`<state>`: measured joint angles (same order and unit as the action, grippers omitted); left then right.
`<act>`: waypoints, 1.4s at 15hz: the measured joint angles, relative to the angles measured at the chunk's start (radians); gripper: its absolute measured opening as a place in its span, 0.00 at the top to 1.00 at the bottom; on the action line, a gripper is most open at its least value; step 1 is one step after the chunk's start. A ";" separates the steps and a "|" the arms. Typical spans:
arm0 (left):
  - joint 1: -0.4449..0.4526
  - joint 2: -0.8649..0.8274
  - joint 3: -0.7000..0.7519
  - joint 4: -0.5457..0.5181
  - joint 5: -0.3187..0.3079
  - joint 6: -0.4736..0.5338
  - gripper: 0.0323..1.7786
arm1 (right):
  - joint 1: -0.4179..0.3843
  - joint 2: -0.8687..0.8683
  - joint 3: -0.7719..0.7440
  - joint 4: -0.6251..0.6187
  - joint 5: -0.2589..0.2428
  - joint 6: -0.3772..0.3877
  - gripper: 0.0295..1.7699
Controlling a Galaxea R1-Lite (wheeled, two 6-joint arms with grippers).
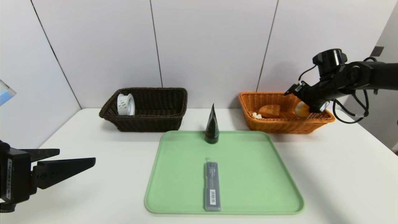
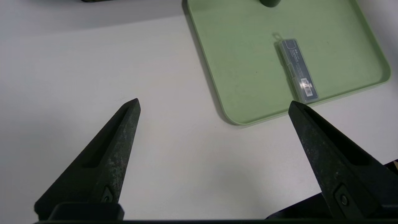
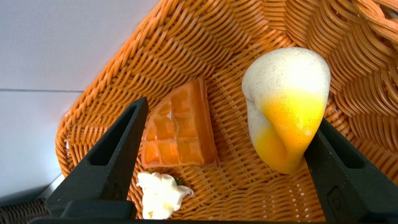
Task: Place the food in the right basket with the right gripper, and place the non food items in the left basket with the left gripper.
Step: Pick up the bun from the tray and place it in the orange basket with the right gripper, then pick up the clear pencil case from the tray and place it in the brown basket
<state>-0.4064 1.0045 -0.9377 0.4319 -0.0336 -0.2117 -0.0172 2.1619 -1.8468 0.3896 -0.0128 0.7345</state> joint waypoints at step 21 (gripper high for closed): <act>-0.017 -0.011 -0.013 0.020 0.000 -0.022 0.05 | 0.099 0.009 -0.108 0.074 -0.221 -0.327 0.04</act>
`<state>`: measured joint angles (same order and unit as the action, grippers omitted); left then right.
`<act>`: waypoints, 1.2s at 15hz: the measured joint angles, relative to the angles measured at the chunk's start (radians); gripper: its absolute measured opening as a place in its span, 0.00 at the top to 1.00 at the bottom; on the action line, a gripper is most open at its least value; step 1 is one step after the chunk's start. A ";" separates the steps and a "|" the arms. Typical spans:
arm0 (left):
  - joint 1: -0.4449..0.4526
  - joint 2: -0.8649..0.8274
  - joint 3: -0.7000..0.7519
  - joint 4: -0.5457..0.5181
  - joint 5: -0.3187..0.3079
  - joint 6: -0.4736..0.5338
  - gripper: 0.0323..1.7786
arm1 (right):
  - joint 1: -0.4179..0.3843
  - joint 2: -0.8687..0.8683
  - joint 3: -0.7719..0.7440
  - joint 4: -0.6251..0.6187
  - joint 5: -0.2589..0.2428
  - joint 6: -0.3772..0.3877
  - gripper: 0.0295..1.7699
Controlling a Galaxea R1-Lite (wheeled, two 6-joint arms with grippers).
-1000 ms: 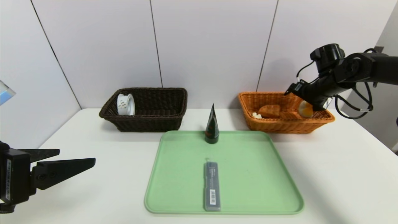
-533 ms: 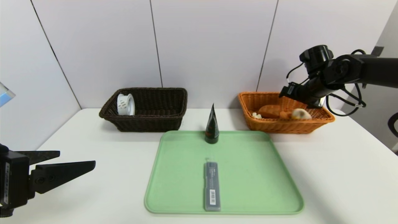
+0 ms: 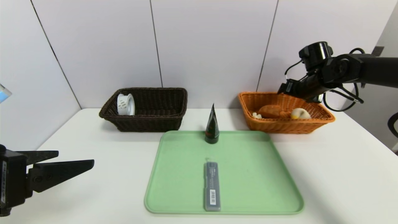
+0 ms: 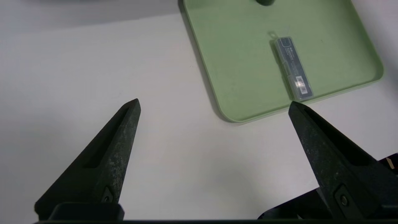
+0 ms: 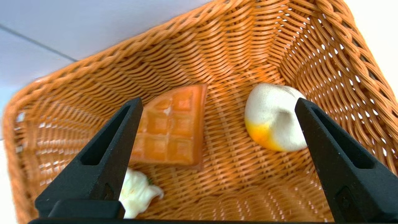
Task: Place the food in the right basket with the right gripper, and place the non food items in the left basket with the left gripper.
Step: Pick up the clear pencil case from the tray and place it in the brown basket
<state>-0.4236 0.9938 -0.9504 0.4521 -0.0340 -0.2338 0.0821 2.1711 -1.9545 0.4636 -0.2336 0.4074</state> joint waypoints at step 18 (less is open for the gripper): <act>-0.466 0.623 -0.525 0.213 0.281 -0.286 0.05 | 0.174 -0.851 0.592 0.670 0.107 -0.027 0.04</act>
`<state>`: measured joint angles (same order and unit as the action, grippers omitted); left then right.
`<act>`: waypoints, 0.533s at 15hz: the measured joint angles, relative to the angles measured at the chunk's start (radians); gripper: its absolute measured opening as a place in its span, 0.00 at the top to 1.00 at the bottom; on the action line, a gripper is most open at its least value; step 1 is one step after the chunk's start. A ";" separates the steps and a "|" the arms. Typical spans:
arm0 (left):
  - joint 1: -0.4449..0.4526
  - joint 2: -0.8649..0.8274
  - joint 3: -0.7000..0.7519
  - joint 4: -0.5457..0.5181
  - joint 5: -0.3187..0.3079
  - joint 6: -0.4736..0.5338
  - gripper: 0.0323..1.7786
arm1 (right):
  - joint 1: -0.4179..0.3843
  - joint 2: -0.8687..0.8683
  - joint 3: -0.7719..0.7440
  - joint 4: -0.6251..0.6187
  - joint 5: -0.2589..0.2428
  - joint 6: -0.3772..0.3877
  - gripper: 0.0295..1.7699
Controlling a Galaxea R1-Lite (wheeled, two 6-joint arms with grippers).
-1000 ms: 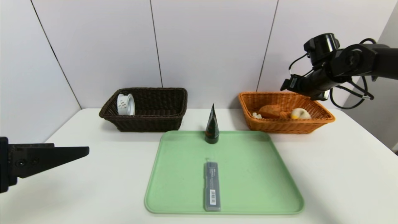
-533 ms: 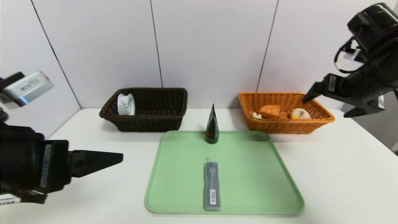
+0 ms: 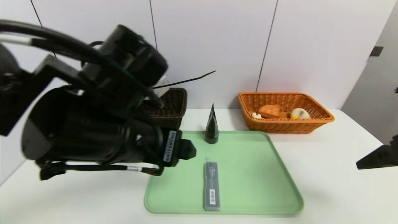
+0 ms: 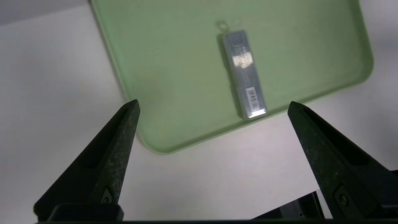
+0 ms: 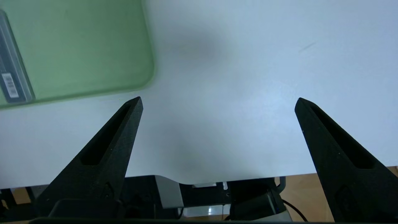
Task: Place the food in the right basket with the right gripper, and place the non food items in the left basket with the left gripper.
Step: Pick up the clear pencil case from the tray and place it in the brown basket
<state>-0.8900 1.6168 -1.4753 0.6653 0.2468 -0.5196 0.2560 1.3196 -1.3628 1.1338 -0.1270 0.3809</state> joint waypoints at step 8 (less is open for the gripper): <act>-0.110 0.505 -0.508 0.283 -0.021 -0.159 0.05 | 0.002 -0.191 0.242 -0.103 -0.001 -0.007 0.04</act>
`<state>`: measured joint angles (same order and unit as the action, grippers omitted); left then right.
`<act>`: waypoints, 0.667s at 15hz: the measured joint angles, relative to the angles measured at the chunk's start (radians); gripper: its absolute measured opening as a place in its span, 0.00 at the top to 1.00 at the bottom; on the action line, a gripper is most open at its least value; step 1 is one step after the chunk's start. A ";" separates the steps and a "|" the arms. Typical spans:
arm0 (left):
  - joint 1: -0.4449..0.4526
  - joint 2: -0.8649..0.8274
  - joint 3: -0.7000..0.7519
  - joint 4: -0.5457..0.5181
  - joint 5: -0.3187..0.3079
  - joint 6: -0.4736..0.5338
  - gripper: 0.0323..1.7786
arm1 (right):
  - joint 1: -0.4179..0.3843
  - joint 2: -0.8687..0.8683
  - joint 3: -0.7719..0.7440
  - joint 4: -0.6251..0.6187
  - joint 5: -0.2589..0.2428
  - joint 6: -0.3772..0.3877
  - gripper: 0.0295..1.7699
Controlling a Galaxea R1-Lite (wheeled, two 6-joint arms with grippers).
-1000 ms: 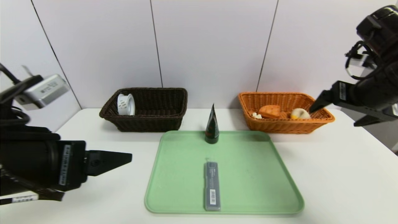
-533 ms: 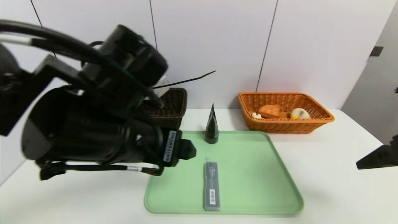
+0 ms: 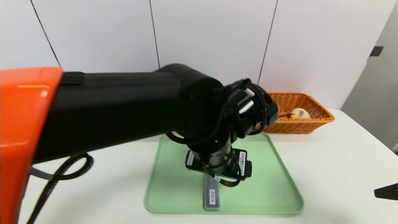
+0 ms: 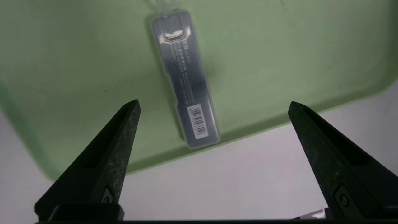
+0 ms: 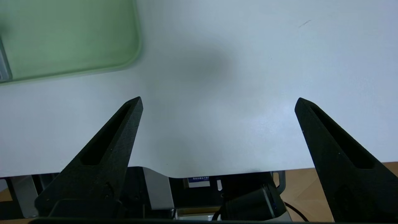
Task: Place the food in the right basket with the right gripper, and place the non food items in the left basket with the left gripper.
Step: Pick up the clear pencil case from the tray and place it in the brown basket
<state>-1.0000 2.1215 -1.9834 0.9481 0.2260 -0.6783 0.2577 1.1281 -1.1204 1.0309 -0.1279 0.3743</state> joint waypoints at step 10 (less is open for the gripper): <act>-0.008 0.113 -0.015 0.014 0.041 -0.052 0.05 | 0.001 -0.034 0.083 -0.053 0.009 -0.016 0.04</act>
<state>-1.0079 2.2347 -1.9983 0.9617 0.2670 -0.7306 0.2587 1.0945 -1.0370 0.9774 -0.1191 0.3583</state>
